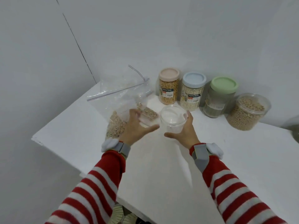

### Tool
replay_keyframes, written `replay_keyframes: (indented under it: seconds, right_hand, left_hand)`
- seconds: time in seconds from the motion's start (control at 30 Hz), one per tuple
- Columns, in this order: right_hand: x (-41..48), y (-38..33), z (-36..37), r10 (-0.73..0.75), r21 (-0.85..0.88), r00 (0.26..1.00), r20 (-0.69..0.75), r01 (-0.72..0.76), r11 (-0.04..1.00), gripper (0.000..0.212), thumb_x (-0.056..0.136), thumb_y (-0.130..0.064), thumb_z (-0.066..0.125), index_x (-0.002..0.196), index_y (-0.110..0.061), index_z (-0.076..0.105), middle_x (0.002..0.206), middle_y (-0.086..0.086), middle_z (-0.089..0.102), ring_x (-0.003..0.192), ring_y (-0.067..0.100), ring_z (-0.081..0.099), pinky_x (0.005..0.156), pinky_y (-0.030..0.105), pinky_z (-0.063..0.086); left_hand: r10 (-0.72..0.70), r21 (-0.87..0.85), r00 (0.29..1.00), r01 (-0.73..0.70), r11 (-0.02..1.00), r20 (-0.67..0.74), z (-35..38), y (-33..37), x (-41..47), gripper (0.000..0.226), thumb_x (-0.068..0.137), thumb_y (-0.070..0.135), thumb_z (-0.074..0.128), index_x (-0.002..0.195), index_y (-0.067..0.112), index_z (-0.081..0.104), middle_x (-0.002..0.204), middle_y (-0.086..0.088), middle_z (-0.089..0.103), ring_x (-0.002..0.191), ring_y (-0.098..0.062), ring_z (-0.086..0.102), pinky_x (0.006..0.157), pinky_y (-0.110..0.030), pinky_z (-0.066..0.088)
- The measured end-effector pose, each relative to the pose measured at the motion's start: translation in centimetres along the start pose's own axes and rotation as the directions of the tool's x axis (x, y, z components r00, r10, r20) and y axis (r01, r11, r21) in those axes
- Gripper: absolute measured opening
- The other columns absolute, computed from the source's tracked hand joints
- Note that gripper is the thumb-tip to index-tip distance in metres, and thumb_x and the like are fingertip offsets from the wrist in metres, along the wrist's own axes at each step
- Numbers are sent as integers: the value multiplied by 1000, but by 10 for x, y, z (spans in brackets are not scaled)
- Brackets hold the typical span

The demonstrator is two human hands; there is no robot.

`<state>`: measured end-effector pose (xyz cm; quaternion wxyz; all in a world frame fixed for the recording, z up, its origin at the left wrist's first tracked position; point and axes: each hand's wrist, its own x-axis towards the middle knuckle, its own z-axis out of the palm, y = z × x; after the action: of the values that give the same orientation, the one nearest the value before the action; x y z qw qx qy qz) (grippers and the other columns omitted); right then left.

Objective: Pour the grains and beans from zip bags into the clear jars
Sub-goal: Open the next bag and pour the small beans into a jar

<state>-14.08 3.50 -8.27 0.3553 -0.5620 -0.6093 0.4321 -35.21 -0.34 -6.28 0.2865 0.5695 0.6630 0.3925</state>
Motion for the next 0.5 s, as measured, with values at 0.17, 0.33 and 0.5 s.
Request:
replay_keyframes:
  seconds: [0.17,0.33,0.5]
  right_hand:
    - [-33,-39,26,-279,-12,892,-355,294,956,116,65,-58,83,150,-10,21,159,5,10,149,18,8,120,27,7]
    - [-38,-83,83,-633,-44,721,-284,649,759,47,80,-2,66,124,-10,52,134,8,50,127,19,44,108,20,30]
    - [0,-114,145,-29,338,980,195,-39,940,31,93,-3,56,119,-20,52,116,1,58,97,12,58,79,17,49]
  left_hand:
    - [-60,451,995,88,888,-77,25,-58,-29,93,49,91,56,112,24,43,132,7,42,132,-21,29,108,-40,25]
    - [268,429,842,-49,902,-467,-49,-42,21,67,77,69,52,116,15,52,137,-3,47,126,-27,41,101,-42,32]
    - [14,700,951,218,681,-310,-156,-58,111,78,90,53,56,150,12,28,155,-11,33,145,-32,25,117,-48,9]
